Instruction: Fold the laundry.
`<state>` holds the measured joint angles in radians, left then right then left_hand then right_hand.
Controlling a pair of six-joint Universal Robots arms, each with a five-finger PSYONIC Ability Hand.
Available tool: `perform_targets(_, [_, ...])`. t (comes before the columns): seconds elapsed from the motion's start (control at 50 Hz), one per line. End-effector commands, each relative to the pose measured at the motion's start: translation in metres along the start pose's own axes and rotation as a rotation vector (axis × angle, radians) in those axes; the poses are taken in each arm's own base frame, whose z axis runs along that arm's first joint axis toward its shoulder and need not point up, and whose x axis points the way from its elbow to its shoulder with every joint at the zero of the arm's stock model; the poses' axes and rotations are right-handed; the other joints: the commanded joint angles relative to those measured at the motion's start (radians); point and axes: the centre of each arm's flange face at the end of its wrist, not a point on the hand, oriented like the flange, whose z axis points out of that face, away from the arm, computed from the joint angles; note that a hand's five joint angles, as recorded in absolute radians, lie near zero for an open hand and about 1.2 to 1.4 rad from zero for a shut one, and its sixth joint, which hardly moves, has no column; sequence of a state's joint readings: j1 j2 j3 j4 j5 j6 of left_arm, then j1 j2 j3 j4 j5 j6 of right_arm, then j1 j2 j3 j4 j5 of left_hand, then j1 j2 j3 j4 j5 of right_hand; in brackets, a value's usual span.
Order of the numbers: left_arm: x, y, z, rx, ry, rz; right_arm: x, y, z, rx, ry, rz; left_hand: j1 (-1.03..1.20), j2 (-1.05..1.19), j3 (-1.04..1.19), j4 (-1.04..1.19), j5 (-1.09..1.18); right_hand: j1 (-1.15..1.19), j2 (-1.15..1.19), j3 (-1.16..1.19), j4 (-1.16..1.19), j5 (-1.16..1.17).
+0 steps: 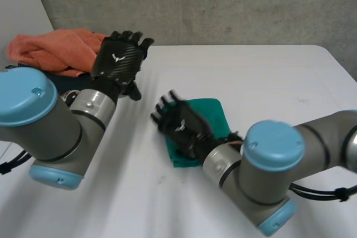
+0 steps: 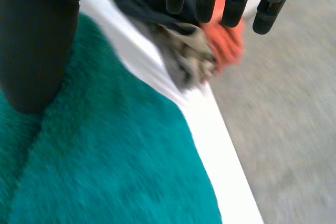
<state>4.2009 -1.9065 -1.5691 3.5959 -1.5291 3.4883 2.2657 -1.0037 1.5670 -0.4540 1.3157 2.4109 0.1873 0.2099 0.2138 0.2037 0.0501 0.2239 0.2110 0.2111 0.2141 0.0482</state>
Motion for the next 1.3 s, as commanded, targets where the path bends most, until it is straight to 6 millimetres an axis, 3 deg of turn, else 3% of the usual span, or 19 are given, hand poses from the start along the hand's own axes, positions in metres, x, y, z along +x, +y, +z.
perform_targets(0.02, [0.030,-0.018,0.005,0.017,0.065,-0.152,0.082,0.008,-0.016,-0.043,0.241,0.511,-0.006,-0.029,-0.033,-0.022,-0.043,-0.049,-0.036,-0.037,-0.040,-0.048])
perform_targets(0.1, [0.054,-0.015,0.004,-0.046,0.122,-0.225,0.098,0.020,-0.027,-0.140,0.267,0.738,-0.009,-0.032,-0.036,-0.025,-0.046,-0.049,-0.036,-0.037,-0.040,-0.048])
perform_targets(0.18, [0.081,0.009,0.002,-0.196,0.174,-0.274,0.111,0.035,-0.030,-0.238,0.282,0.784,-0.009,-0.032,-0.036,-0.025,-0.046,-0.049,-0.036,-0.037,-0.040,-0.048])
perform_targets(0.26, [0.098,0.039,0.001,-0.334,0.176,-0.262,0.107,0.059,-0.021,-0.330,0.255,0.798,-0.009,-0.032,-0.036,-0.025,-0.046,-0.049,-0.036,-0.037,-0.040,-0.048])
perform_targets(0.34, [0.104,0.069,-0.002,-0.456,0.131,-0.220,0.099,0.078,-0.010,-0.396,0.216,0.820,-0.009,-0.032,-0.036,-0.025,-0.046,-0.049,-0.036,-0.037,-0.040,-0.048])
perform_targets(0.42, [0.101,0.087,-0.005,-0.523,0.075,-0.180,0.083,0.090,-0.002,-0.433,0.140,0.837,0.000,-0.023,-0.027,-0.017,-0.038,-0.049,-0.036,-0.037,-0.040,-0.048])
perform_targets(0.56, [0.096,0.098,-0.012,-0.577,0.091,-0.077,0.075,0.097,0.001,-0.458,0.095,0.702,0.015,-0.008,-0.012,-0.002,-0.023,0.014,0.026,0.026,0.023,0.015])
perform_targets(0.62, [0.094,0.095,-0.014,-0.576,0.100,-0.057,0.085,0.091,-0.003,-0.450,0.123,0.652,0.014,-0.008,-0.012,-0.002,-0.023,0.023,0.035,0.035,0.032,0.024])
perform_targets(0.74, [0.078,0.049,-0.004,-0.445,0.072,-0.075,0.111,0.069,-0.018,-0.396,0.271,0.589,-0.009,-0.032,-0.036,-0.025,-0.046,0.023,0.035,0.035,0.032,0.024])
perform_targets(0.84, [0.066,0.008,0.011,-0.276,0.141,-0.126,0.110,0.068,-0.038,-0.412,0.344,0.575,-0.009,-0.032,-0.036,-0.025,-0.046,0.023,0.035,0.035,0.032,0.024])
perform_targets(0.92, [0.058,-0.009,0.017,-0.196,0.252,-0.153,0.096,0.073,-0.050,-0.449,0.323,0.625,-0.006,-0.029,-0.033,-0.022,-0.043,0.023,0.035,0.035,0.032,0.024])
perform_targets(1.08, [0.075,-0.026,0.011,-0.100,0.539,-0.200,0.070,0.076,-0.055,-0.421,0.235,0.866,-0.003,-0.026,-0.030,-0.020,-0.040,0.043,0.056,0.056,0.053,0.044])
perform_targets(1.3, [0.081,-0.025,0.006,-0.106,0.575,-0.206,0.049,0.086,-0.034,-0.355,0.193,0.944,0.000,-0.023,-0.027,-0.017,-0.038,0.137,0.150,0.150,0.147,0.138])
